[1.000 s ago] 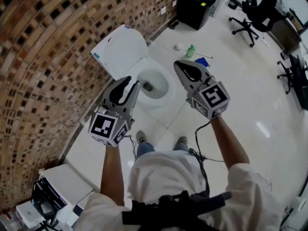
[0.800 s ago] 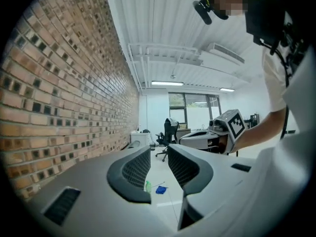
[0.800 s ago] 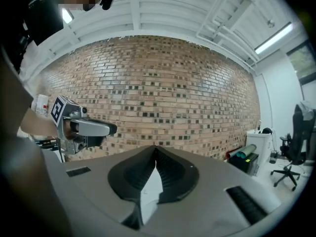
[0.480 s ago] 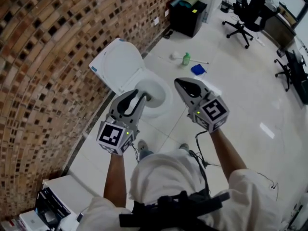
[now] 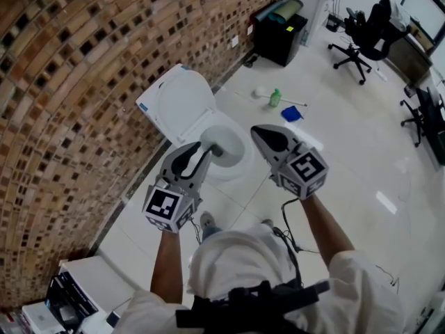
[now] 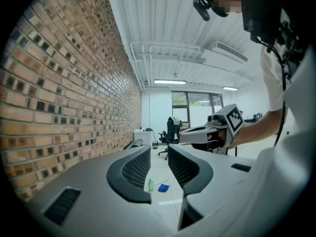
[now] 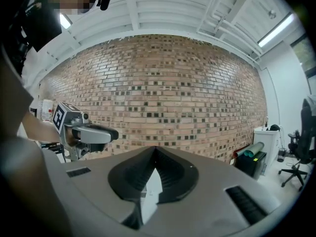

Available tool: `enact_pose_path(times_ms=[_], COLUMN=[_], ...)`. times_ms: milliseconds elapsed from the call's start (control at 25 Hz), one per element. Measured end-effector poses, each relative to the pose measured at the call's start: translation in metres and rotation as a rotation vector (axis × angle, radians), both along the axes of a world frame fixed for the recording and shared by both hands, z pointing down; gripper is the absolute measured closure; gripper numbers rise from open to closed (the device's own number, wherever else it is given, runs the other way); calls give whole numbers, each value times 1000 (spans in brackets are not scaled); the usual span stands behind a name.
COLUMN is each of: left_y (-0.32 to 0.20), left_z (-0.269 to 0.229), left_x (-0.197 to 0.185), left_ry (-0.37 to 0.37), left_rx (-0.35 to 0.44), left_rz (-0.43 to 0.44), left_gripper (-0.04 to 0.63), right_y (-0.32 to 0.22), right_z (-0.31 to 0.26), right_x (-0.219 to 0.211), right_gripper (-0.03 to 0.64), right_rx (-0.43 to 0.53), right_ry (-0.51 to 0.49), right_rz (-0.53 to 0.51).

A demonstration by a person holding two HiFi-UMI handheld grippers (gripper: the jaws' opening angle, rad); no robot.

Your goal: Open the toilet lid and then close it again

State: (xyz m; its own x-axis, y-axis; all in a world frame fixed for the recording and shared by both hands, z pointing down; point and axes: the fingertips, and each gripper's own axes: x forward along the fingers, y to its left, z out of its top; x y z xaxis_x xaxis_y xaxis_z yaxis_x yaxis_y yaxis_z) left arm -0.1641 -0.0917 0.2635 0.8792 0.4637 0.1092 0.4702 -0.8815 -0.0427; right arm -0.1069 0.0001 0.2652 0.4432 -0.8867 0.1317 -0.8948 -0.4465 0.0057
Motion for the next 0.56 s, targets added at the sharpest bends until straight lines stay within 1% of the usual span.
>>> enact_pose_path(times_ms=[200,560], left_y=[-4,5], left_z=[1,5], left_x=[6,16], left_ry=[-22,-12], left_rx=[-1,15], left_rz=[5,28], left_gripper=[488,488], right_y=[-7,4], right_z=[3,7], right_x=[5,13], right_gripper=[617,617], right_rx=[-20,-20], right_ry=[-4,2], right_rz=[-2,6])
